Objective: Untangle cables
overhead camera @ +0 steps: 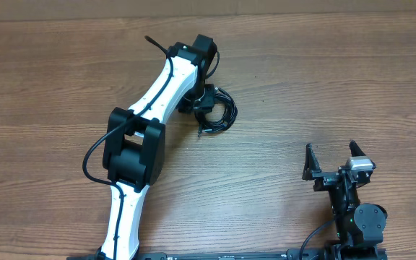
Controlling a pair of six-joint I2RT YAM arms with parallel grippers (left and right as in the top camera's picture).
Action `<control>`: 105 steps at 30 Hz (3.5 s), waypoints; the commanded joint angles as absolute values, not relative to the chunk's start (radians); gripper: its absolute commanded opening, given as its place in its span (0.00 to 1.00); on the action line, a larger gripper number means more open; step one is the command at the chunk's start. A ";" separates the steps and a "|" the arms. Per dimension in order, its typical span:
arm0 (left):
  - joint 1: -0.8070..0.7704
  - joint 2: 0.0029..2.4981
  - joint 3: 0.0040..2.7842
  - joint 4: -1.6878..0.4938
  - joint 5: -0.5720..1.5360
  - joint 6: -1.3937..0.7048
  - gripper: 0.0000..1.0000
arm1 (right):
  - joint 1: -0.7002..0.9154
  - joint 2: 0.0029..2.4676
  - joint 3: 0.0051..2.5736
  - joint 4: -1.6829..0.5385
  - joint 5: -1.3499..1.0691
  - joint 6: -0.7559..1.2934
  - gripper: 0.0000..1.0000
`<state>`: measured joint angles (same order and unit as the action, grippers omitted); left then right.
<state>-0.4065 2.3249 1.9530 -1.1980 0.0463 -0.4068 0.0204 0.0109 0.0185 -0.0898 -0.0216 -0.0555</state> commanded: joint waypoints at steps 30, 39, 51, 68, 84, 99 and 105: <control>-0.337 2.307 2.531 -1.626 0.067 -0.416 0.04 | 0.023 0.003 0.008 -0.084 -0.016 -0.050 1.00; -0.353 2.310 2.535 -1.689 0.031 -0.416 0.04 | 0.023 0.003 0.008 -0.084 -0.016 -0.050 1.00; -0.387 2.312 2.318 -1.659 -0.030 -0.467 0.04 | 0.023 0.003 0.008 -0.084 -0.016 -0.050 1.00; -0.306 2.309 2.503 -1.668 0.381 -0.359 0.04 | 0.023 0.003 0.008 -0.084 -0.016 -0.050 1.00; -0.365 2.311 2.442 -1.686 0.134 -0.404 0.27 | 0.023 0.003 0.008 -0.084 -0.016 -0.050 1.00; -0.362 2.115 2.443 -1.690 0.315 -0.333 0.64 | 0.023 0.003 0.008 -0.084 -0.016 -0.050 1.00; -0.381 1.974 2.443 -1.690 0.293 -0.332 1.00 | 0.023 0.003 0.008 -0.084 -0.016 -0.050 1.00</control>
<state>-0.3672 2.0480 2.4397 -1.6871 0.2951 -0.3428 0.0204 0.0109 0.0185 -0.0902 -0.0216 -0.0555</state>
